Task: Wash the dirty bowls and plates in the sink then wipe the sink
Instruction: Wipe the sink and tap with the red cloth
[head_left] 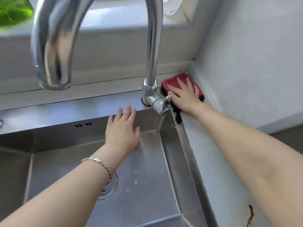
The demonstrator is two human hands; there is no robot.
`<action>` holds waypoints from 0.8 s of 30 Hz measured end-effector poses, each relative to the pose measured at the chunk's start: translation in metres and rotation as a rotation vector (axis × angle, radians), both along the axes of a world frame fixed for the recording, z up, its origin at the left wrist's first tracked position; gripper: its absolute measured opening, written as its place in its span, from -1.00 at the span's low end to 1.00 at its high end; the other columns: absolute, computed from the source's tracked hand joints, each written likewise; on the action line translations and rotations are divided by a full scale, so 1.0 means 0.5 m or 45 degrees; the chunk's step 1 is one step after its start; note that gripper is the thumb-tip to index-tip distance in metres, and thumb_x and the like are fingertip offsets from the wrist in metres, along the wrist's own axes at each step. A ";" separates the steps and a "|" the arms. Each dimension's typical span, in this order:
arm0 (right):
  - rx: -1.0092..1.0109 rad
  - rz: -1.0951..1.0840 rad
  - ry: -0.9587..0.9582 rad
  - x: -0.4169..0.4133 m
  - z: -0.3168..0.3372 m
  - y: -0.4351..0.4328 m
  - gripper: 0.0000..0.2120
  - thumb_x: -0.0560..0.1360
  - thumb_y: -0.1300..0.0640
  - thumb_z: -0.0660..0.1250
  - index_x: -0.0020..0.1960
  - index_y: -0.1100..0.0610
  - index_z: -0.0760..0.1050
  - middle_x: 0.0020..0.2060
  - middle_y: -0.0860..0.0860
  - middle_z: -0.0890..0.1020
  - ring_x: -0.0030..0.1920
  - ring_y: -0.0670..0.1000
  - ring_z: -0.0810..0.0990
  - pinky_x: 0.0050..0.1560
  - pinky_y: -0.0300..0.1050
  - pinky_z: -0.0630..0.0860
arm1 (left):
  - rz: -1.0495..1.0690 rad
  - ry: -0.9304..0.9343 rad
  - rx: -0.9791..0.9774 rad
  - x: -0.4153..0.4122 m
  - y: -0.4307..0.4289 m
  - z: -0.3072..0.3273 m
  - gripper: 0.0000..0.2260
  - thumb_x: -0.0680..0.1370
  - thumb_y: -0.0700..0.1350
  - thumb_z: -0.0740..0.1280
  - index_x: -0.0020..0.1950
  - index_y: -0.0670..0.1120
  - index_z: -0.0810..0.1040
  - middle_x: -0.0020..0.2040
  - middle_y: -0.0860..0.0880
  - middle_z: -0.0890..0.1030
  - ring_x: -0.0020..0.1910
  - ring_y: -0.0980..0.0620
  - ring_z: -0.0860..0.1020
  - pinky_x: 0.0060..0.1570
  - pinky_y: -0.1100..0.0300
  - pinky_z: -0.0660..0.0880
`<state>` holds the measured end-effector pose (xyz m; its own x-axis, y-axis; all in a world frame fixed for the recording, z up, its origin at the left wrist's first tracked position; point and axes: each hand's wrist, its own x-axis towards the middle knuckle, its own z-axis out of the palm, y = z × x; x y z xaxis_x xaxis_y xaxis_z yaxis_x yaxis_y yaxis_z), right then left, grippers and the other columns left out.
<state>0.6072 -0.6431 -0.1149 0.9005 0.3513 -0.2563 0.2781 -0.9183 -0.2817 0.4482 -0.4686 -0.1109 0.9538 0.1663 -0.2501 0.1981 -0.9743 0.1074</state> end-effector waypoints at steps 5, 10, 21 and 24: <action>0.015 0.231 -0.143 -0.198 -0.025 -0.092 -0.57 0.51 -0.21 -0.03 0.33 -0.26 0.35 0.51 -0.07 0.12 0.51 0.09 -0.11 0.38 0.12 -0.18 | 0.024 -0.018 -0.008 -0.006 -0.006 -0.006 -0.43 0.61 0.06 0.07 0.55 -0.04 -0.08 0.56 0.02 -0.06 0.54 -0.05 -0.10 0.48 0.00 -0.05; -0.156 0.411 -0.215 -0.309 -0.031 -0.199 -0.55 0.51 -0.11 -0.03 0.40 -0.19 0.23 0.43 0.00 0.33 0.43 0.08 0.11 0.30 -0.01 0.02 | 0.016 -0.005 -0.026 -0.011 -0.006 -0.002 -0.43 0.62 0.05 0.06 0.55 -0.04 -0.10 0.56 0.04 -0.08 0.54 -0.03 -0.13 0.48 -0.02 -0.07; -0.082 0.105 -0.282 -0.339 -0.035 -0.171 -0.50 0.50 -0.15 -0.06 0.43 -0.15 0.24 0.47 0.04 0.24 0.48 0.16 0.14 0.36 -0.01 -0.02 | -0.125 0.445 -0.175 -0.169 -0.062 0.034 -0.55 0.62 -0.01 0.07 0.51 -0.01 0.13 0.49 -0.02 0.25 0.42 -0.06 0.29 0.34 0.13 0.20; -0.061 0.157 -0.347 -0.463 -0.042 -0.273 -0.57 0.50 -0.13 0.04 0.36 -0.13 0.29 0.37 0.07 0.41 0.39 0.14 0.23 0.30 0.02 0.12 | -0.171 0.537 -0.167 -0.224 -0.076 0.060 -0.55 0.63 0.03 0.05 0.52 0.03 0.10 0.46 -0.02 0.31 0.37 -0.07 0.35 0.30 0.14 0.25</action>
